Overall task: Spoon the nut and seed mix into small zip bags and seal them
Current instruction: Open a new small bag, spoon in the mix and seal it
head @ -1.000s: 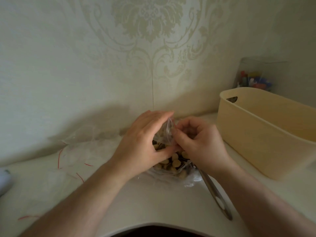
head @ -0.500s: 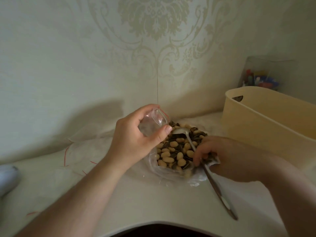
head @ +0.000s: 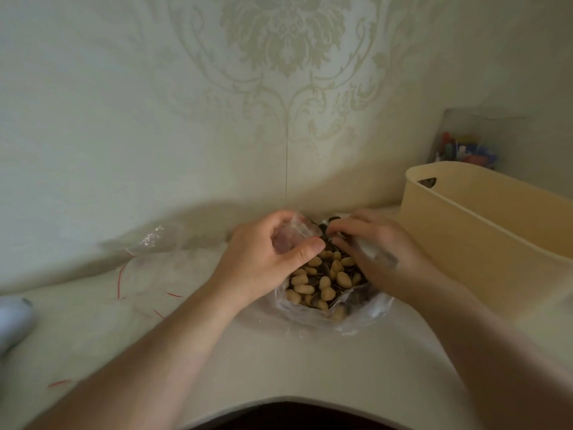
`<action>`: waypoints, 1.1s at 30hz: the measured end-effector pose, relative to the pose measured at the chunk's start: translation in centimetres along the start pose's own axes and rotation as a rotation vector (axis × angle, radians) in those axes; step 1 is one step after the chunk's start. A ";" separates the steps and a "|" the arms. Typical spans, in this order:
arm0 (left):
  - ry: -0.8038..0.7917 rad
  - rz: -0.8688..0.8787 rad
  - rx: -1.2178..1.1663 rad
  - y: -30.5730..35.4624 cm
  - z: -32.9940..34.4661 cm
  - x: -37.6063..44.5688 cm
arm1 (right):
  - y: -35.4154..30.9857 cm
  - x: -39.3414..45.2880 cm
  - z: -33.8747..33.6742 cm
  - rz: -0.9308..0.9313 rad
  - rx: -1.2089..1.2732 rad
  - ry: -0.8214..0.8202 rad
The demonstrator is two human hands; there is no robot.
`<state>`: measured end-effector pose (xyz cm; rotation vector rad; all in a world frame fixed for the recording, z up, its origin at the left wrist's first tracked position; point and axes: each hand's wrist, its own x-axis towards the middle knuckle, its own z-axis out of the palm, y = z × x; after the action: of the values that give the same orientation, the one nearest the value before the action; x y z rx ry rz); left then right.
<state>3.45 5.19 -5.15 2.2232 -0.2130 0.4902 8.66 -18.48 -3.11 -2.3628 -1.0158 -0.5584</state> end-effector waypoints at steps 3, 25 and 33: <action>0.008 0.018 0.006 0.2 -0.2 0.0 | -0.9 1.2 -0.8 0.043 -0.022 0.107; -0.138 -0.270 -0.146 2.2 -1.9 0.0 | -4.5 -1.5 -5.3 0.124 -0.328 0.040; -0.239 -0.360 -0.442 2.2 -0.1 -0.2 | -6.0 -1.5 -2.9 0.052 -0.170 -0.005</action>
<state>2.54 3.90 -3.63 1.8245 -0.0356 -0.0236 2.68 -17.42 0.12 -2.5319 -0.9392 -0.6418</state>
